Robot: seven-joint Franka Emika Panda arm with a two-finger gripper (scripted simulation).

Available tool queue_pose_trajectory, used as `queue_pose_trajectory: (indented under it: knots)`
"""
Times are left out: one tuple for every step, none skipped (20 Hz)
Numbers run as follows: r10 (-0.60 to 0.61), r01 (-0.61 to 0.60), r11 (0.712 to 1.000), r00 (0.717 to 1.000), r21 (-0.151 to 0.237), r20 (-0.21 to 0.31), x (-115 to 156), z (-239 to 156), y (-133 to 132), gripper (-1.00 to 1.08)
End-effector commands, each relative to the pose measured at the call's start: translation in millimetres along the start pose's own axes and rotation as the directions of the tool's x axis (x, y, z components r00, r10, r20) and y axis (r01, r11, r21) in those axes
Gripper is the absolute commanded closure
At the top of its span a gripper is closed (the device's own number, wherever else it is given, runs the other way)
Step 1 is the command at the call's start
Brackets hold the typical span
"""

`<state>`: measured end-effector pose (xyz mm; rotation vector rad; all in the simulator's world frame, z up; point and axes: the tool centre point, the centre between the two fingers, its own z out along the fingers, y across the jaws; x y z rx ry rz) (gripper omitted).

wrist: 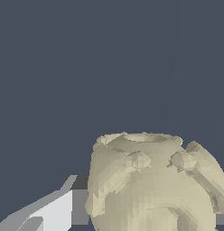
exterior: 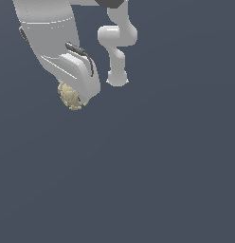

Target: Pick up the object and move it to a goal position.

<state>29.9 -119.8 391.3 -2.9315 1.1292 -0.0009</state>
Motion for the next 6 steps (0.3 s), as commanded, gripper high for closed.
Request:
queue_pose_trajectory:
  knots:
    - [-0.001, 0.001, 1.0, 1.0, 0.0, 0.001, 2.7, -4.7, 1.3, 1.08]
    - [-0.001, 0.001, 1.0, 1.0, 0.0, 0.001, 3.4, -5.8, 1.5, 1.08]
    - [-0.001, 0.001, 1.0, 1.0, 0.0, 0.001, 3.9, -6.5, 1.6, 1.08]
    - [-0.001, 0.001, 1.0, 1.0, 0.0, 0.001, 4.2, -6.8, 1.6, 1.08]
    - [-0.001, 0.001, 1.0, 1.0, 0.0, 0.001, 4.4, -6.8, 1.5, 1.08]
    - [-0.001, 0.001, 1.0, 1.0, 0.0, 0.001, 4.3, -6.7, 1.3, 1.08]
